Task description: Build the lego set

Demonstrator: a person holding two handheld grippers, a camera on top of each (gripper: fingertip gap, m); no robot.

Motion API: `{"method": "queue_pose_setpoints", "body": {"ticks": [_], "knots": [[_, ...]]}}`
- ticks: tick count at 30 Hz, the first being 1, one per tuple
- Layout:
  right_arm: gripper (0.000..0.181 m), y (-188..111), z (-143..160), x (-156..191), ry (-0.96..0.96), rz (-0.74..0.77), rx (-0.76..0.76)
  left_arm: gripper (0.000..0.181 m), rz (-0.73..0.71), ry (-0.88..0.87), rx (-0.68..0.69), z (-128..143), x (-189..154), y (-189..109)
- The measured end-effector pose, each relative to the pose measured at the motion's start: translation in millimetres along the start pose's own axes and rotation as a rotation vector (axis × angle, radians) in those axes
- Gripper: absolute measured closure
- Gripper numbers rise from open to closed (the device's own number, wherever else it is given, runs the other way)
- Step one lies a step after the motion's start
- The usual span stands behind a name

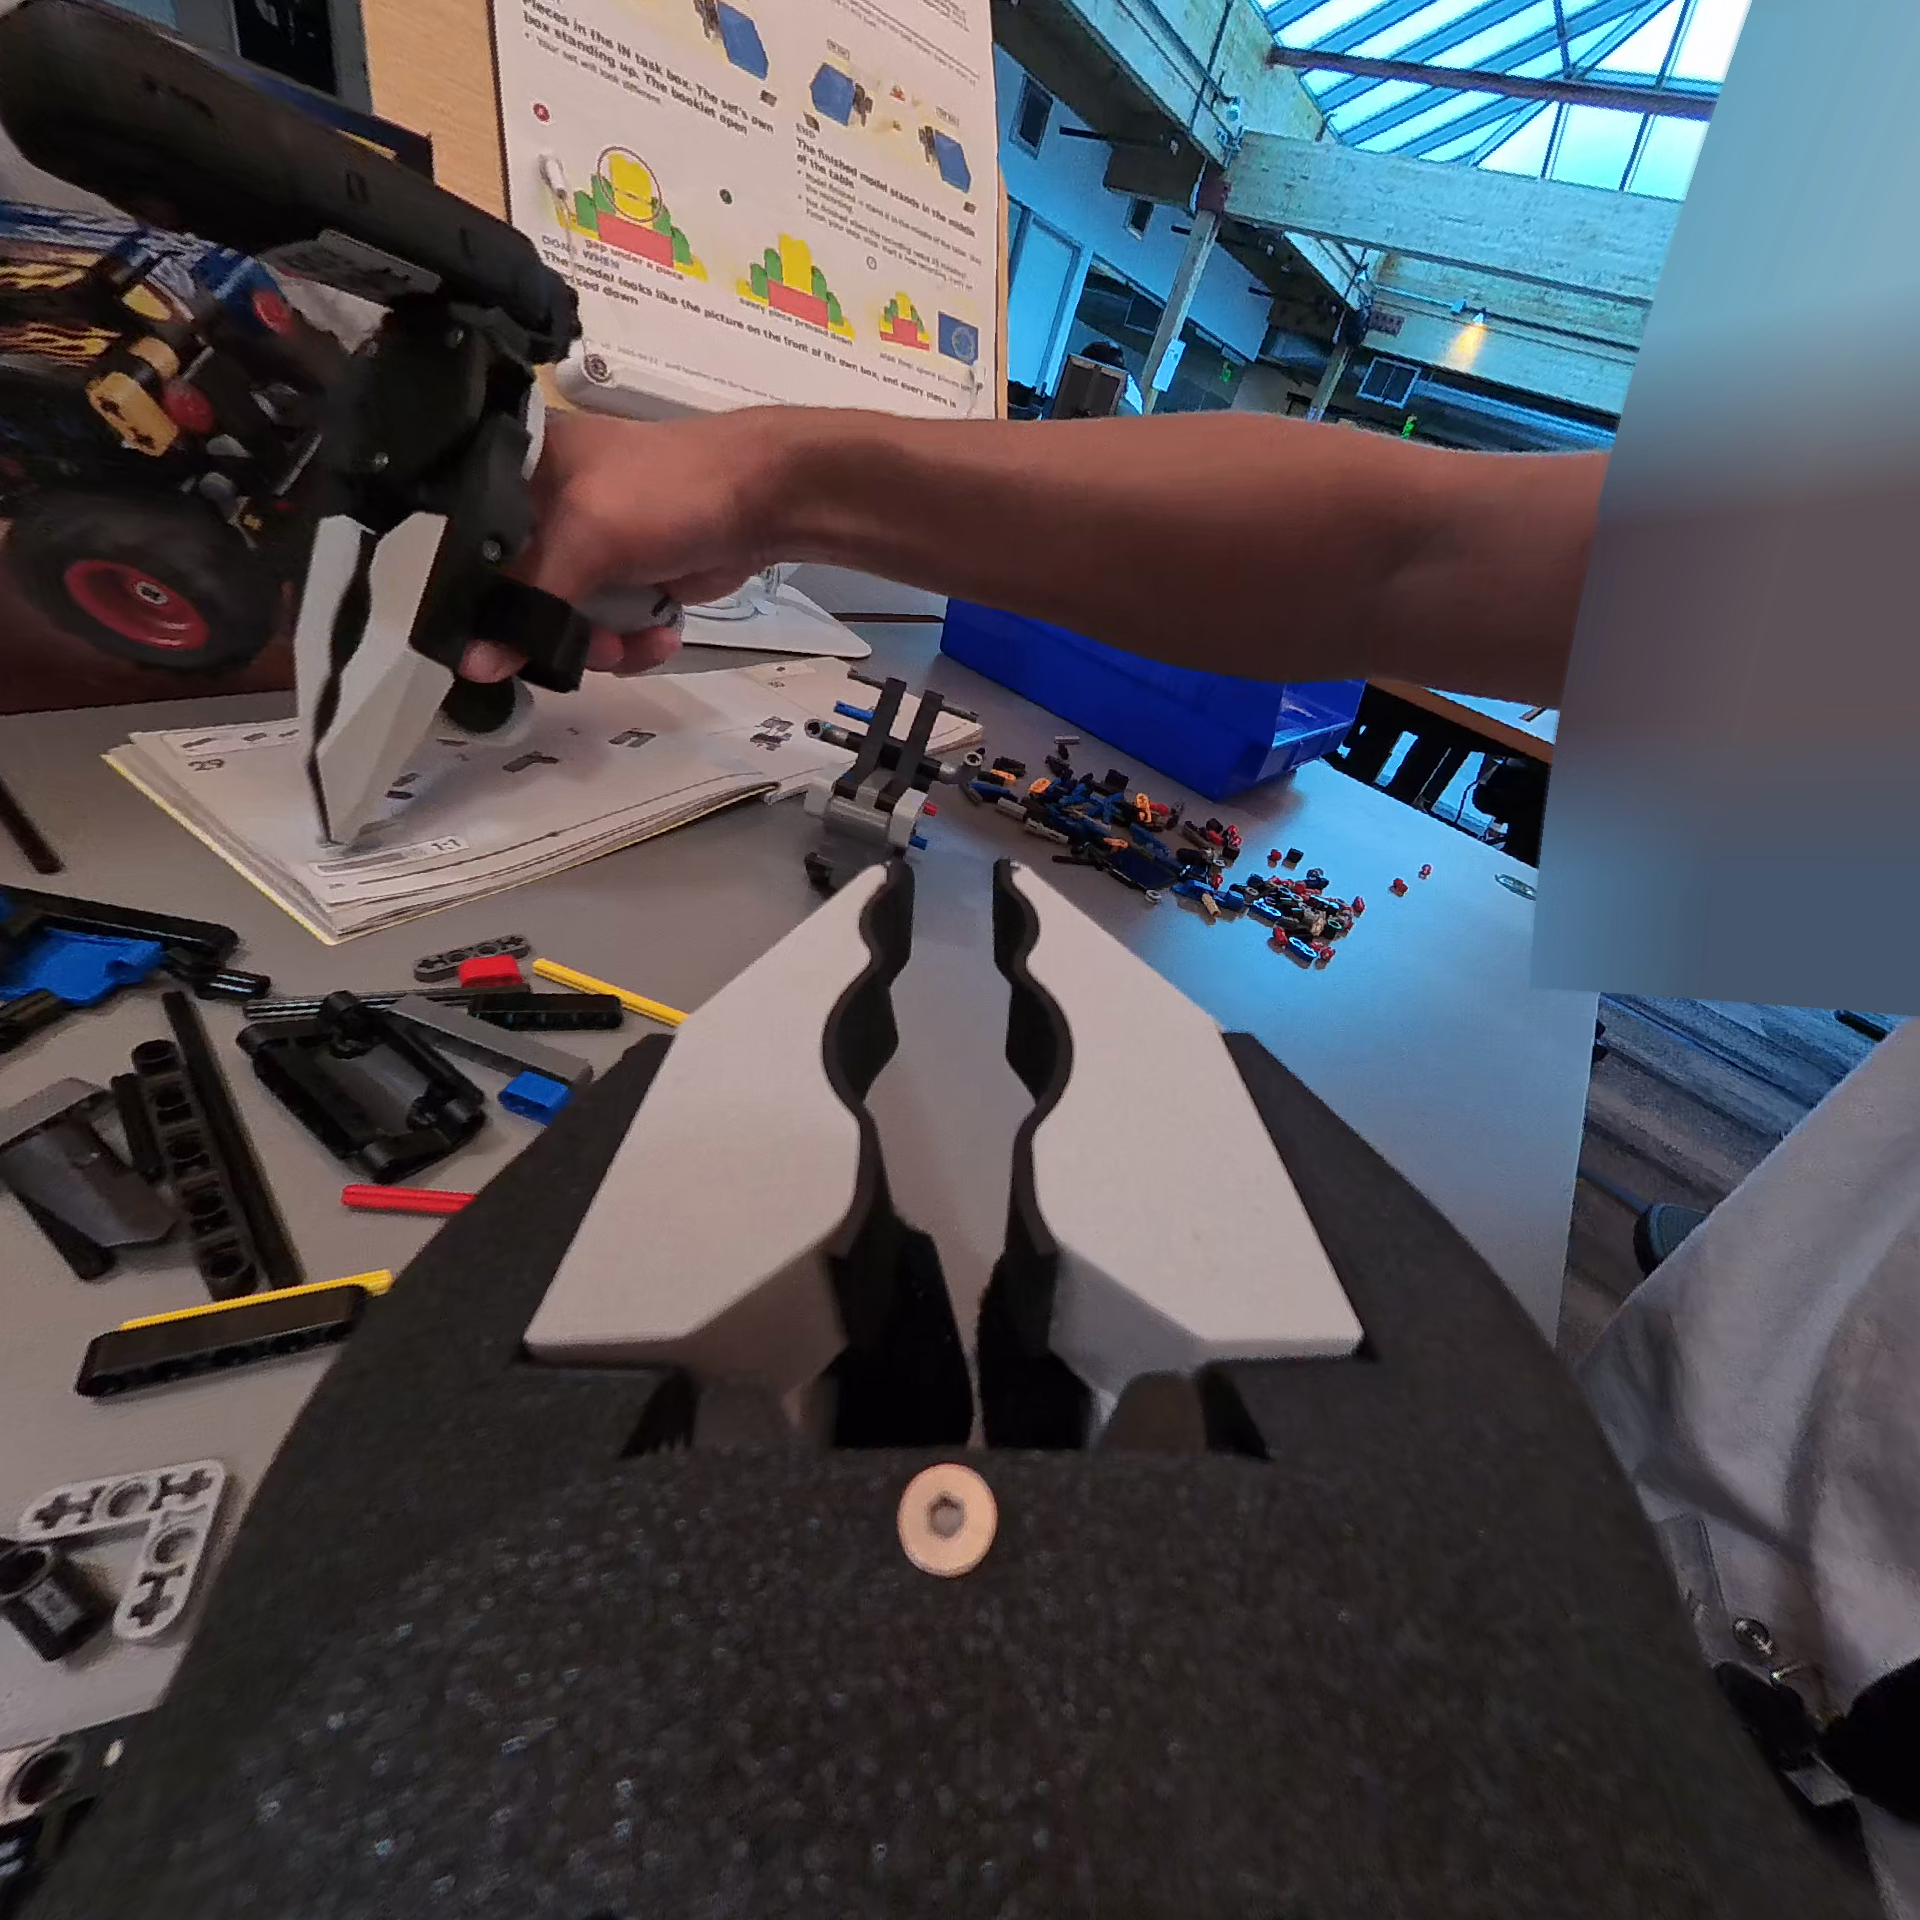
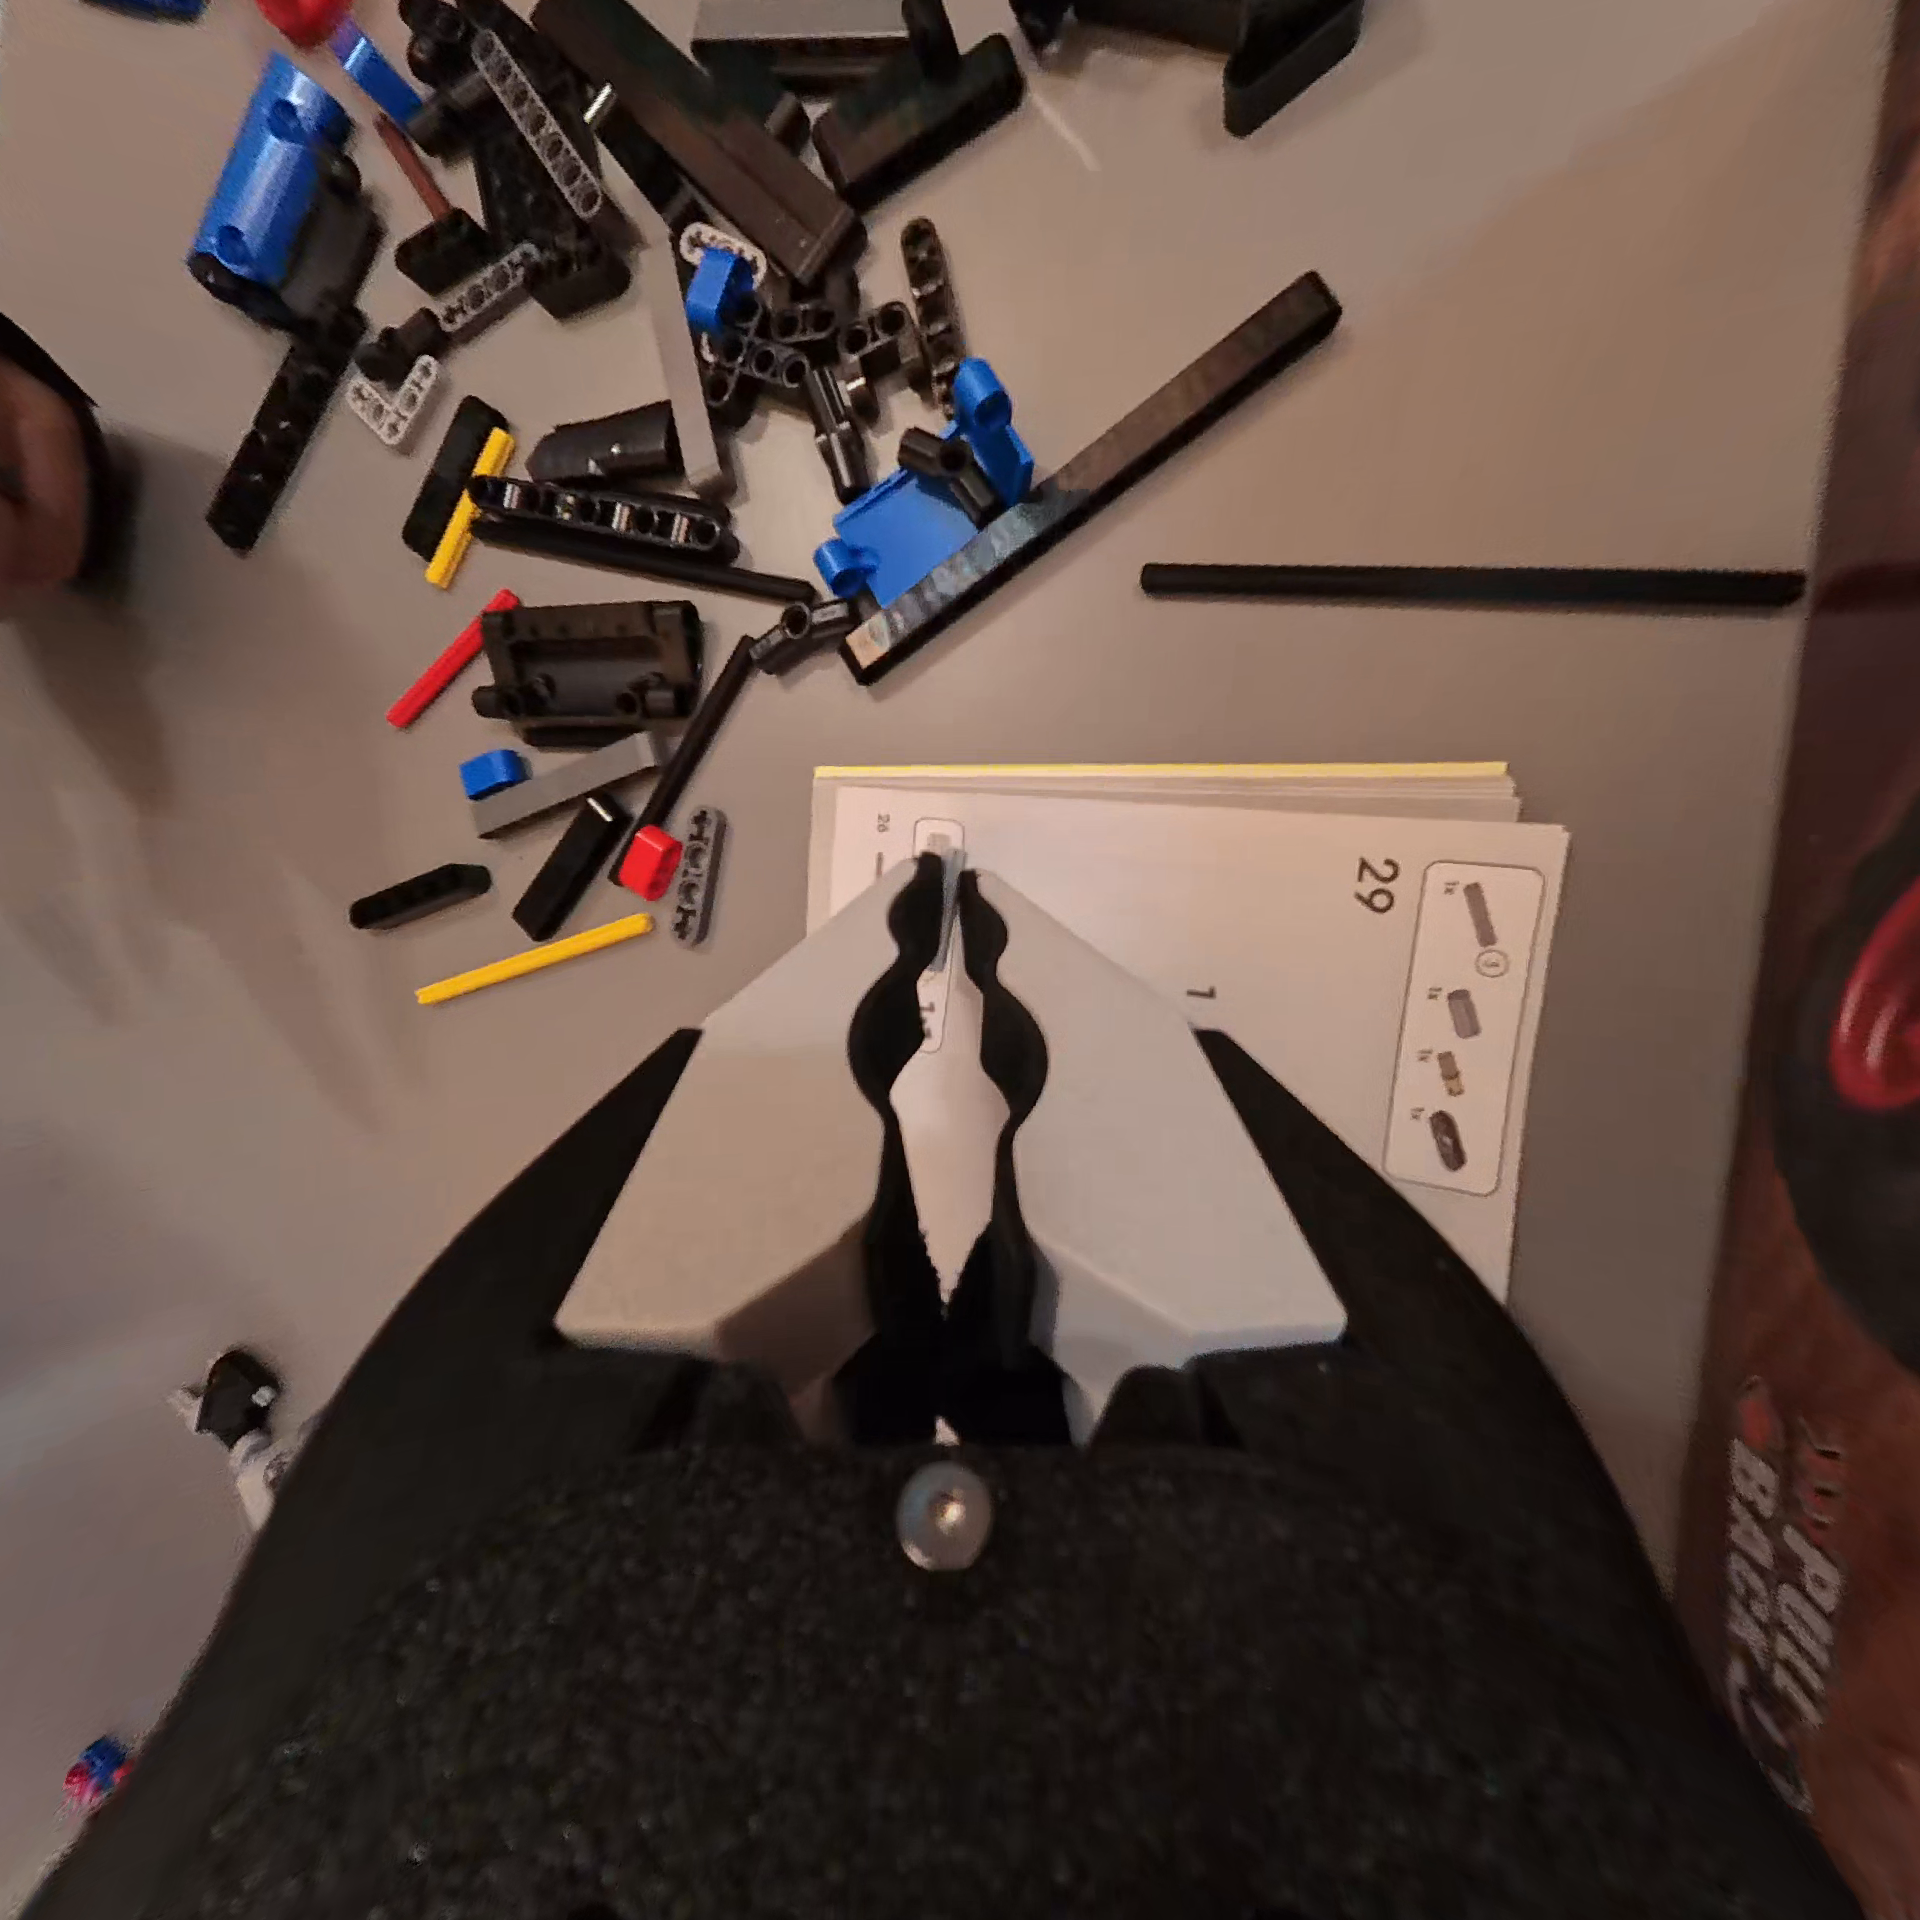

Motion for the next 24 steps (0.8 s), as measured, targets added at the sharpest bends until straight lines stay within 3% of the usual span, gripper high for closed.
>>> {"method": "queue_pose_setpoints", "body": {"ticks": [9, 24], "knots": [[0.179, 8.2, 2.2, 3.0, -0.026, -0.019, -0.009, 0.168, 0.013, 0.004, 0.021, 2.0, -1.9, 2.3], [0.179, 8.0, 2.1, 2.3, -0.153, 0.076, -0.029, 0.168, 0.016, 0.003, 0.032, 2.9, -1.9, 3.6]]}}
Point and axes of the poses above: each gripper's, where its closed fingertips meet, y out along the fingers, z out of its underside, x = y × z across the jaws, the point moved 4 cm from there along -y, back along the fingers, and after that the axes turned 10 degrees about y, right-handed, at the moved point
